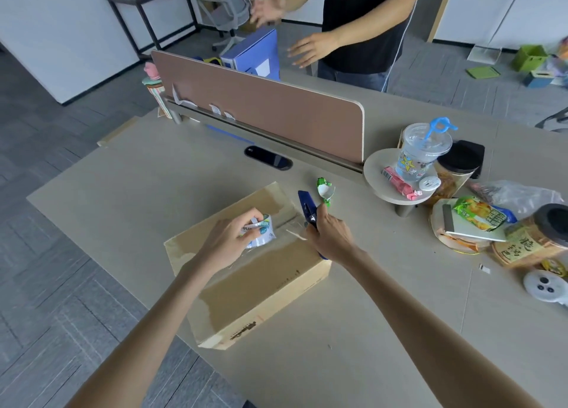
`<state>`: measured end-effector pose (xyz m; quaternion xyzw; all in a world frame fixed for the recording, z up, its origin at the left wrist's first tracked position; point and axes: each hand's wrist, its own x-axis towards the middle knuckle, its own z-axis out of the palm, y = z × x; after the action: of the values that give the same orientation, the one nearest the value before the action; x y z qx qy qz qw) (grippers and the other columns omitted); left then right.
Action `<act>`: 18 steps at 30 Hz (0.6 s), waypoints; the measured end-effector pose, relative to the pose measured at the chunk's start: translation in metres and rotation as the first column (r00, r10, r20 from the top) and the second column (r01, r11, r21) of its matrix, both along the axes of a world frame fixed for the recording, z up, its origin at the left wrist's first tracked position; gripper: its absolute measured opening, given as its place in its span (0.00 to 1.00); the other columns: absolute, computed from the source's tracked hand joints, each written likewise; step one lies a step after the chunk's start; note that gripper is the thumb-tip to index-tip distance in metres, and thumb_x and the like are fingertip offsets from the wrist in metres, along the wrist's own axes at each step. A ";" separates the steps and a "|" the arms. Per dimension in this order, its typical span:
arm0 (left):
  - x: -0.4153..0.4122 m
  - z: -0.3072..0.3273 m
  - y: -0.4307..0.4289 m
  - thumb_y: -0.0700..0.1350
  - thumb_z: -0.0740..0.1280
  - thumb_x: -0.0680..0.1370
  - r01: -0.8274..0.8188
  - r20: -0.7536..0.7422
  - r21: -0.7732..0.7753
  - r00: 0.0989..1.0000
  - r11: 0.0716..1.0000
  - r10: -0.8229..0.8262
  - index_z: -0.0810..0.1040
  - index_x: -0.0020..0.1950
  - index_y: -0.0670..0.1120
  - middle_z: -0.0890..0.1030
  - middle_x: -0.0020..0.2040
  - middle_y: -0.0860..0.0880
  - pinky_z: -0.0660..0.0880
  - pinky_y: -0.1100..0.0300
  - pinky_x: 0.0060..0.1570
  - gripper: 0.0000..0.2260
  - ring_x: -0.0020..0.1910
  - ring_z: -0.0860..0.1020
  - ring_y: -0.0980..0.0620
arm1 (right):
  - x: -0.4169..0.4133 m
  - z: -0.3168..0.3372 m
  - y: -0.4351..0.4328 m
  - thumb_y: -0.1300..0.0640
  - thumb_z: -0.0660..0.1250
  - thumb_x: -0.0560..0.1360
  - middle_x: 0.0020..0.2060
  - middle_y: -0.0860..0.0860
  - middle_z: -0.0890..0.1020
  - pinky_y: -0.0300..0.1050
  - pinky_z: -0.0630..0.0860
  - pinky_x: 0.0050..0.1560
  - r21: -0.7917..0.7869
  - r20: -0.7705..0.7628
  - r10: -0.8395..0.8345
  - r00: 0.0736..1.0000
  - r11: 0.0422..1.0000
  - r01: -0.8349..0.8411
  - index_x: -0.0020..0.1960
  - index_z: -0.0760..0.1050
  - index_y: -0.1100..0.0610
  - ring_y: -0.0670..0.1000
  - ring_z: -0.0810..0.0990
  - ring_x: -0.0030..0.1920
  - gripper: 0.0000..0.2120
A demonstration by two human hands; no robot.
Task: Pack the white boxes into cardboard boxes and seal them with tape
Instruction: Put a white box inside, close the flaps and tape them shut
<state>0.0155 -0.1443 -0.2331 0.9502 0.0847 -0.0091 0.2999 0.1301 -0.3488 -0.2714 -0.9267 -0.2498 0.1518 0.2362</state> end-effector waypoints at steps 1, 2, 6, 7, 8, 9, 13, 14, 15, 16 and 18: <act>-0.004 -0.001 -0.001 0.52 0.63 0.79 -0.007 0.034 0.026 0.999 1.000 0.006 0.73 0.51 0.55 0.79 0.42 0.53 0.74 0.51 0.39 0.04 0.39 0.77 0.45 | -0.001 0.000 -0.001 0.53 0.55 0.82 0.41 0.55 0.74 0.49 0.64 0.37 0.026 -0.022 -0.036 0.999 0.999 0.036 0.51 0.59 0.59 0.59 0.73 0.38 0.09; -0.007 0.000 -0.001 0.52 0.63 0.78 -0.016 0.086 0.056 0.996 0.998 0.011 0.75 0.50 0.54 0.79 0.41 0.54 0.73 0.52 0.38 0.04 0.38 0.76 0.46 | -0.001 0.001 -0.001 0.53 0.56 0.82 0.41 0.55 0.75 0.49 0.66 0.37 0.068 -0.047 -0.080 0.996 0.994 0.083 0.51 0.60 0.59 0.59 0.73 0.38 0.09; -0.010 0.013 -0.014 0.53 0.64 0.77 -0.089 0.179 0.152 0.982 0.984 0.061 0.79 0.50 0.53 0.82 0.39 0.54 0.72 0.56 0.36 0.07 0.36 0.77 0.49 | 0.009 0.008 0.002 0.54 0.59 0.82 0.43 0.57 0.76 0.50 0.69 0.39 0.205 -0.085 -0.161 0.983 0.963 0.175 0.50 0.64 0.60 0.60 0.75 0.40 0.09; -0.009 0.017 -0.019 0.52 0.65 0.78 -0.118 0.177 0.193 0.981 0.974 0.084 0.79 0.51 0.53 0.82 0.39 0.53 0.70 0.55 0.35 0.06 0.36 0.77 0.48 | 0.012 0.009 0.004 0.55 0.59 0.82 0.43 0.57 0.76 0.52 0.70 0.40 0.208 -0.084 -0.158 0.984 0.963 0.172 0.51 0.65 0.61 0.60 0.75 0.41 0.09; -0.009 0.019 -0.023 0.51 0.66 0.78 -0.147 0.182 0.232 0.978 0.962 0.105 0.79 0.51 0.53 0.81 0.38 0.51 0.69 0.55 0.35 0.05 0.36 0.76 0.46 | 0.015 0.011 0.006 0.55 0.59 0.81 0.44 0.58 0.77 0.53 0.71 0.41 0.202 -0.076 -0.147 0.986 0.966 0.160 0.53 0.65 0.61 0.61 0.76 0.42 0.09; -0.007 0.021 -0.027 0.51 0.66 0.78 -0.168 0.184 0.268 0.976 0.949 0.121 0.79 0.50 0.52 0.81 0.37 0.49 0.67 0.55 0.34 0.05 0.36 0.76 0.45 | 0.018 0.013 0.008 0.55 0.59 0.81 0.45 0.58 0.77 0.55 0.73 0.41 0.189 -0.064 -0.135 0.989 0.971 0.145 0.54 0.66 0.62 0.61 0.77 0.42 0.09; 0.005 0.019 -0.036 0.54 0.65 0.78 -0.232 0.108 0.380 0.973 0.895 0.206 0.74 0.40 0.47 0.78 0.34 0.47 0.67 0.54 0.35 0.13 0.40 0.77 0.41 | 0.035 0.016 0.008 0.57 0.60 0.80 0.46 0.58 0.79 0.58 0.77 0.39 0.161 -0.006 -0.077 0.997 0.984 0.077 0.55 0.68 0.59 0.59 0.78 0.38 0.07; 0.008 0.020 -0.037 0.55 0.65 0.78 -0.249 0.097 0.415 0.968 0.875 0.230 0.74 0.40 0.47 0.79 0.36 0.46 0.68 0.54 0.36 0.14 0.41 0.78 0.41 | 0.039 0.016 0.008 0.58 0.60 0.80 0.46 0.58 0.79 0.56 0.77 0.37 0.158 0.011 -0.059 0.998 0.986 0.056 0.56 0.68 0.58 0.58 0.78 0.37 0.06; 0.012 0.022 -0.040 0.56 0.64 0.78 -0.258 0.090 0.446 0.966 0.857 0.244 0.75 0.40 0.46 0.81 0.38 0.46 0.68 0.54 0.37 0.15 0.42 0.79 0.41 | 0.043 0.016 0.007 0.58 0.60 0.79 0.47 0.57 0.79 0.54 0.76 0.36 0.155 0.028 -0.042 0.999 0.987 0.037 0.56 0.69 0.58 0.57 0.77 0.37 0.06; 0.016 0.024 -0.043 0.56 0.64 0.78 -0.262 0.080 0.470 0.964 0.843 0.255 0.75 0.40 0.45 0.82 0.40 0.46 0.68 0.55 0.38 0.15 0.43 0.79 0.41 | 0.046 0.016 0.007 0.59 0.60 0.79 0.47 0.56 0.79 0.52 0.74 0.35 0.150 0.048 -0.029 0.998 0.988 0.022 0.56 0.69 0.57 0.56 0.77 0.37 0.06; 0.024 0.029 -0.048 0.55 0.65 0.78 -0.260 0.030 0.506 0.958 0.823 0.285 0.71 0.37 0.46 0.82 0.42 0.44 0.65 0.57 0.38 0.16 0.45 0.79 0.41 | 0.053 0.014 0.004 0.59 0.60 0.79 0.47 0.55 0.78 0.47 0.69 0.32 0.124 0.075 -0.017 0.997 0.992 0.008 0.56 0.70 0.58 0.54 0.75 0.37 0.06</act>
<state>0.0397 -0.1918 -0.2037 0.9728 0.2259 0.0340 0.0371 0.1831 -0.3448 -0.2570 -0.9170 -0.2616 0.0993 0.2842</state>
